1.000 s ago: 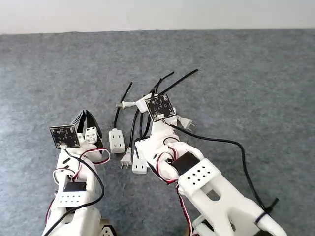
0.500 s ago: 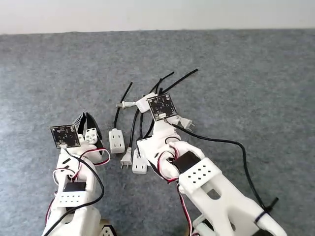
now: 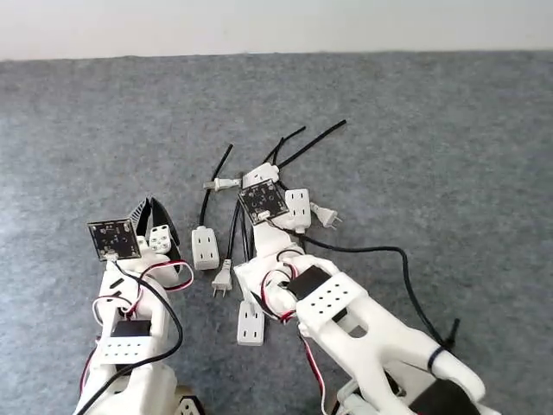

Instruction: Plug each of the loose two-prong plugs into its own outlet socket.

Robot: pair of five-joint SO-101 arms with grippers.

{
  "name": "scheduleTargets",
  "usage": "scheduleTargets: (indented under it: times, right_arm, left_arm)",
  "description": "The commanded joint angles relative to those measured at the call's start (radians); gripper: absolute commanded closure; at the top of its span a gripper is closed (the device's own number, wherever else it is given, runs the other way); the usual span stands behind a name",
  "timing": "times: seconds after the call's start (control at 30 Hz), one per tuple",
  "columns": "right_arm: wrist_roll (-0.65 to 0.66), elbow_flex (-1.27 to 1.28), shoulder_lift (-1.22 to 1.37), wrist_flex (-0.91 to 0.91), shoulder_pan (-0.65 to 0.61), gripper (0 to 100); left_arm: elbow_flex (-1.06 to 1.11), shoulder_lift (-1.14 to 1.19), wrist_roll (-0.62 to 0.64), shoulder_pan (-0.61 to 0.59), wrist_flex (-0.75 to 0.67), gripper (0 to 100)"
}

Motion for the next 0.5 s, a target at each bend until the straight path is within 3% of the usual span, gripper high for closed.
scheduleTargets:
  times: [0.0,0.17,0.3,0.47]
  right_arm:
    - [0.015,-0.028,0.001,-0.01,-0.005,99.1]
    - [0.015,-0.021,-0.054,0.001,0.015,99.1]
    - [0.02,-0.021,-0.18,0.084,0.081,99.1]
    - [0.087,-0.021,-0.349,0.186,0.211,99.1]
  left_arm:
    - [-0.008,-0.014,0.005,-0.008,0.005,98]
    - [-0.008,-0.014,0.005,-0.008,0.015,98]
    - [-0.038,-0.017,0.012,0.002,0.124,98]
    - [-0.229,-0.012,0.046,0.074,0.591,98]
